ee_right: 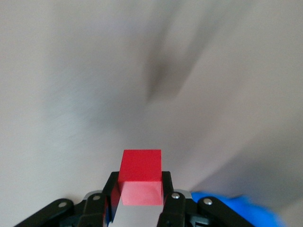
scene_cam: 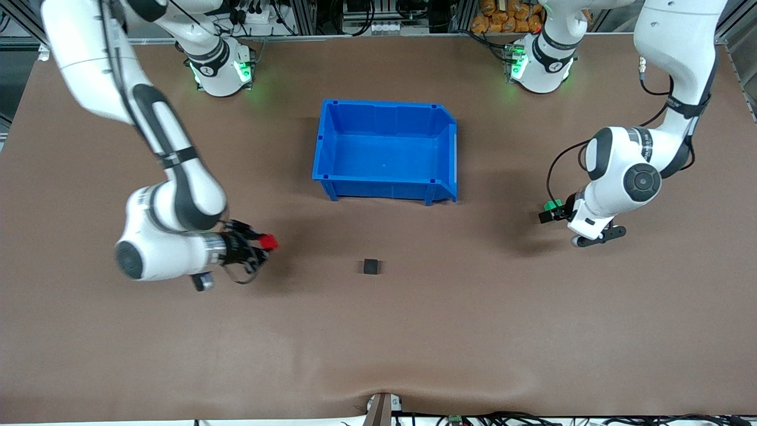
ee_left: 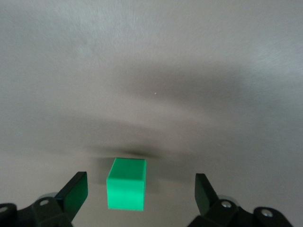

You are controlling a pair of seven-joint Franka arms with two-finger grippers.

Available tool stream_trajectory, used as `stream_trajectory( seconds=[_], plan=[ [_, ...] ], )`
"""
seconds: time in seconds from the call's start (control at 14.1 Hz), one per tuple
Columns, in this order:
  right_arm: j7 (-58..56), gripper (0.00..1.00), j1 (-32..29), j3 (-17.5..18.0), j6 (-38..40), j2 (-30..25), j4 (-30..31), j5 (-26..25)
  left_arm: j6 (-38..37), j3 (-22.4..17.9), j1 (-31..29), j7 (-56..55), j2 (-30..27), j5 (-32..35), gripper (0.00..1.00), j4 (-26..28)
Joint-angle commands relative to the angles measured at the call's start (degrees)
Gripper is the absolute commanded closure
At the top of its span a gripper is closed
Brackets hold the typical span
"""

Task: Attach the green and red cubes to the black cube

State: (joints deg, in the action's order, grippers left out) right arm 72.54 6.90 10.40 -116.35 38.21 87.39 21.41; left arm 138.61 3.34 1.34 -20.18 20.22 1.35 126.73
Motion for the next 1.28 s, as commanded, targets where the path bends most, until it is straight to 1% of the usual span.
stream_trajectory(
  seconds=[0.0, 0.14, 0.21, 0.28, 0.36, 0.43, 0.57, 0.71, 0.85, 0.92, 1.07, 1.14, 1.21],
  plan=[
    [10.5, 1.00, 5.2, -0.6, -10.9, 1.5, -0.3, 3.5, 1.9, 0.2, -0.5, -1.4, 0.6, 1.1, 0.09, 1.2],
    [18.0, 1.00, 7.3, -0.6, -14.4, 3.6, -0.5, 3.5, 1.9, 0.2, -0.5, -1.4, 1.0, 1.1, 0.30, 1.4],
    [20.2, 1.00, 8.6, -0.6, -15.5, 4.7, -1.0, 3.5, 1.9, 0.2, -0.5, -1.4, 1.0, 1.1, 0.32, 1.7],
    [22.4, 1.00, 9.3, -0.6, -17.6, 5.9, -1.4, 3.5, 1.9, 0.2, -0.5, -1.4, 1.0, 1.1, 0.38, 1.8],
    [24.2, 1.00, 10.7, -0.7, -19.7, 6.7, -1.5, 3.4, 1.9, 0.2, -0.5, -1.5, 1.0, 1.1, 0.49, 1.9],
    [25.6, 1.00, 11.6, -0.8, -21.4, 7.1, -1.5, 3.5, 1.9, 0.2, -0.5, -1.5, 1.0, 1.1, 0.65, 1.9],
    [27.8, 1.00, 13.0, -0.8, -23.6, 8.8, -2.5, 3.5, 1.9, 0.2, -0.5, -3.4, 1.0, 1.1, 1.00, 1.6],
    [30.2, 1.00, 14.6, -0.8, -25.2, 10.9, -4.5, 3.5, 1.9, 0.3, -0.4, -8.5, 0.7, 1.1, 1.00, 0.7],
    [30.8, 1.00, 15.7, -0.9, -26.4, 12.1, -5.7, 3.5, 1.9, 0.3, -0.3, -12.1, 0.9, 0.2, 1.00, -1.5],
    [30.9, 1.00, 16.0, -0.9, -27.8, 12.9, -6.3, 3.5, 1.9, 0.3, -0.1, -14.7, 1.0, 0.2, 1.00, -3.4],
    [31.0, 1.00, 17.0, -1.0, -28.9, 13.7, -6.4, 3.5, 1.8, 0.9, 0.6, -23.8, 1.5, -0.7, 1.00, -7.1],
    [31.3, 1.00, 17.5, -0.9, -29.5, 14.1, -6.7, 3.5, 1.7, 2.5, 1.1, -29.2, 2.7, -1.0, 1.00, -9.3],
    [31.4, 0.70, 18.2, -1.1, -29.8, 14.3, -7.1, 3.2, 1.6, 4.4, 1.5, -34.8, 3.3, -1.0, 1.00, -10.9]
  ],
)
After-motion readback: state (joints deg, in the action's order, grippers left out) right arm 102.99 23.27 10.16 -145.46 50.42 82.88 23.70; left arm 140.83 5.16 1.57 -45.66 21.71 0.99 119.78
